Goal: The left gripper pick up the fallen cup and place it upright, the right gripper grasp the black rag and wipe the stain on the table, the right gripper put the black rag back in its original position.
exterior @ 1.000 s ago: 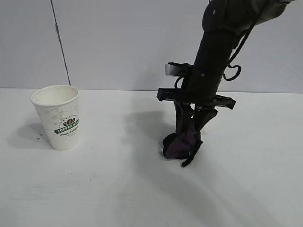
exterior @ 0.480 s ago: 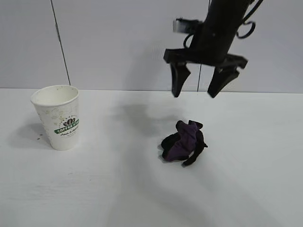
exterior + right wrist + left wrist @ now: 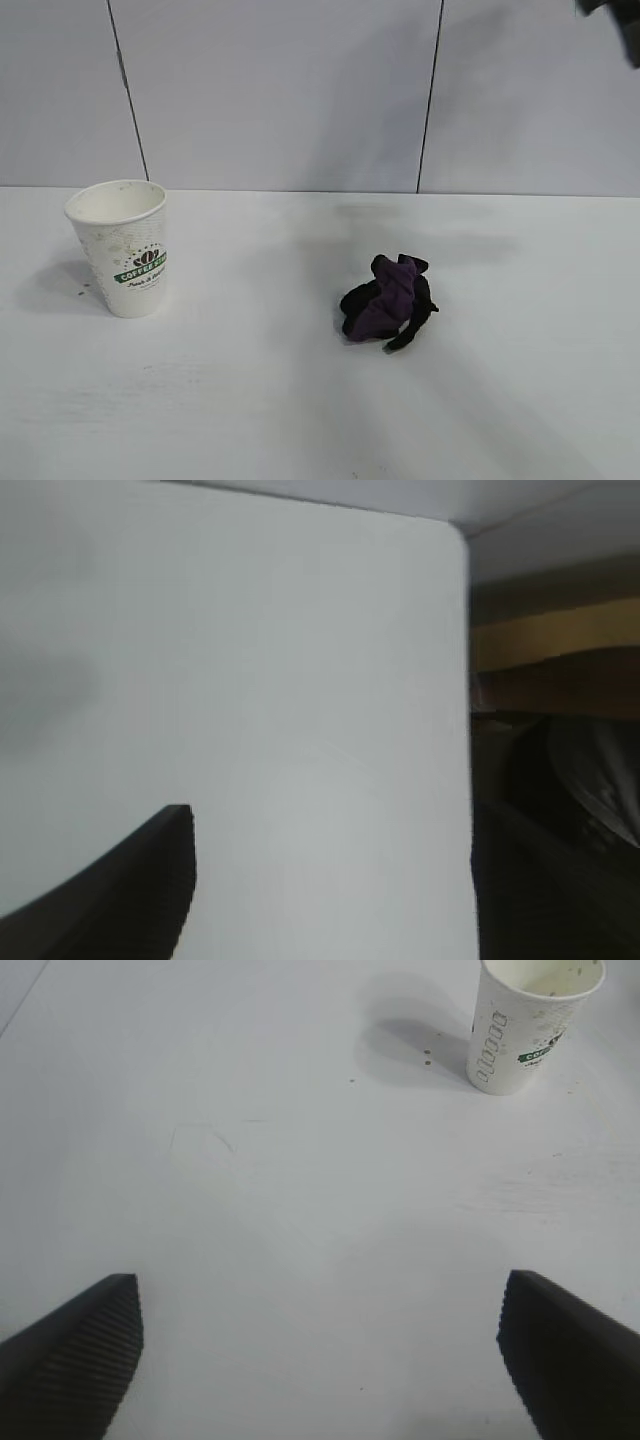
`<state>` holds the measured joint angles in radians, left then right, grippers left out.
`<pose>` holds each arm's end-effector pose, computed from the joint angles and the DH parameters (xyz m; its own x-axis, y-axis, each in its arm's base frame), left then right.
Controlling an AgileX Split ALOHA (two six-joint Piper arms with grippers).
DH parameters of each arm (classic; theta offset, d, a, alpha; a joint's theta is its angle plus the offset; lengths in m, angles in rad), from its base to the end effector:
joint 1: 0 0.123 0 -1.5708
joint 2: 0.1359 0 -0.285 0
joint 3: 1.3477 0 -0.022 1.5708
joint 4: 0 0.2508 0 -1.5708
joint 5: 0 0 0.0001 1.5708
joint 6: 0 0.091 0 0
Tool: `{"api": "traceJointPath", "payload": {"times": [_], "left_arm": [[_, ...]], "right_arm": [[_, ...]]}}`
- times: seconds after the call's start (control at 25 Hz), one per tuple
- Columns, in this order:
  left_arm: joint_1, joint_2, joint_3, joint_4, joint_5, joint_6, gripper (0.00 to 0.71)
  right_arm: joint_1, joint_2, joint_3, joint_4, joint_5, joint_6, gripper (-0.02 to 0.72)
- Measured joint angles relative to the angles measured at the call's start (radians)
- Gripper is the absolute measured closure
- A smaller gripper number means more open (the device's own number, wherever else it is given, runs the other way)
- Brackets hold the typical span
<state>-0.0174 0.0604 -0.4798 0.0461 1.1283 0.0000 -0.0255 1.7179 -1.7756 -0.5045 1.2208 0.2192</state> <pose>0.0030 0.0037 0.2665 -0.5822 0.0299 -0.8125 -0.0050 0.9992 0.0403 0.3650 -0.0507 0.3851 -0.8488 0.0502 -0.5263 0.2834 0.8836 -0.3728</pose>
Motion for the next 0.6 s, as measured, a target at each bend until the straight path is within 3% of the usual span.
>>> {"api": "traceJointPath", "payload": {"times": [0.12,0.28,0.4,0.6], "left_arm": [[0.000,0.000,0.000,0.000,0.000,0.000,0.014],[0.000,0.000,0.000,0.000,0.000,0.000,0.014],[0.000,0.000,0.000,0.000,0.000,0.000,0.014],[0.000,0.000,0.000,0.000,0.000,0.000,0.014]], "right_arm": [[-0.161,-0.125,0.000,0.054,0.017,-0.026,0.181],[-0.329,-0.304,0.001,0.190,0.017,-0.083,0.181],[-0.347,-0.437,0.001,0.324,0.017,-0.137,0.181],[-0.280,-0.654,0.005,0.632,0.045,-0.270,0.181]]}}
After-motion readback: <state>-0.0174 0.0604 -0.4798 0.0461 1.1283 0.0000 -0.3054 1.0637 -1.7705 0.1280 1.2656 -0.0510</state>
